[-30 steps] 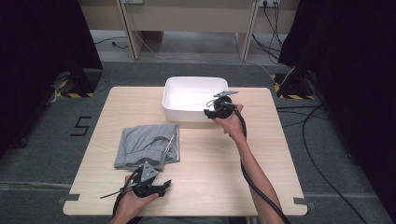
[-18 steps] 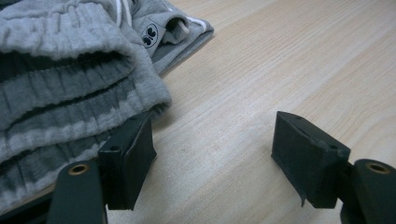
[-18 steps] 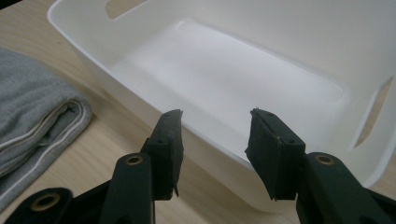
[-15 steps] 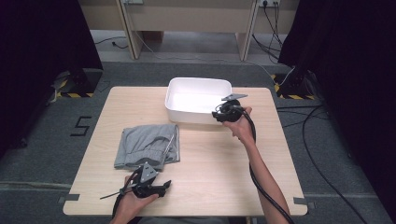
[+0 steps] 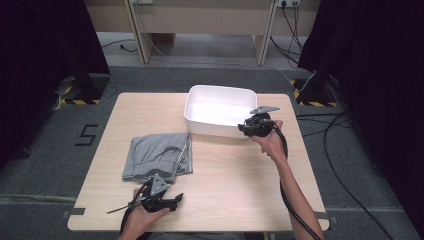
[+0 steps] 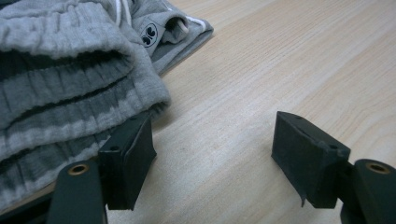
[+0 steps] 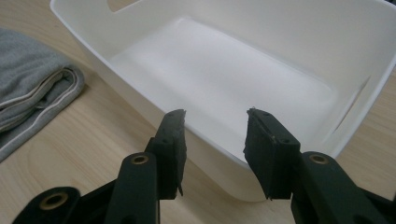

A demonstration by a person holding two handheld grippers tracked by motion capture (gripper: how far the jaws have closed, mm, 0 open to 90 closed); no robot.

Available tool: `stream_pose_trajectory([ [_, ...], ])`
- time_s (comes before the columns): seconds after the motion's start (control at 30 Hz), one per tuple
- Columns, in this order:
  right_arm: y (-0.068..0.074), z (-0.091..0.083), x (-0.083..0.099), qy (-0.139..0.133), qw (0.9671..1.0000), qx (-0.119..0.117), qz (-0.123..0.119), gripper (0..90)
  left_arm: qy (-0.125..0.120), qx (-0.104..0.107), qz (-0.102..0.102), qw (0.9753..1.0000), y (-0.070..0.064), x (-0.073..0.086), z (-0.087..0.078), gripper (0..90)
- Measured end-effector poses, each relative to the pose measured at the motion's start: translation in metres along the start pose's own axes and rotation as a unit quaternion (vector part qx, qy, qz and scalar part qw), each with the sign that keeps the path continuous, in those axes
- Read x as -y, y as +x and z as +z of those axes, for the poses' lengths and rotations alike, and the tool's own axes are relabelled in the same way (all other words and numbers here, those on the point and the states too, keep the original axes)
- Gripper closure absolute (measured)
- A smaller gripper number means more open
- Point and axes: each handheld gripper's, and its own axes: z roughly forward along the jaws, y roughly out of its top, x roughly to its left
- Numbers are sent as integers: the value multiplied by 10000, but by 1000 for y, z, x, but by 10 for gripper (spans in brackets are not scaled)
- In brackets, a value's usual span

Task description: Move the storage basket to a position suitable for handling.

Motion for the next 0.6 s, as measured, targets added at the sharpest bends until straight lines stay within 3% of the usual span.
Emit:
stream_pose_trajectory([
  [0.6, -20, -52, 40, -31, 10000, 32, -47, 584, -3, -2, -7, 10000, 0, 0, 0, 282],
])
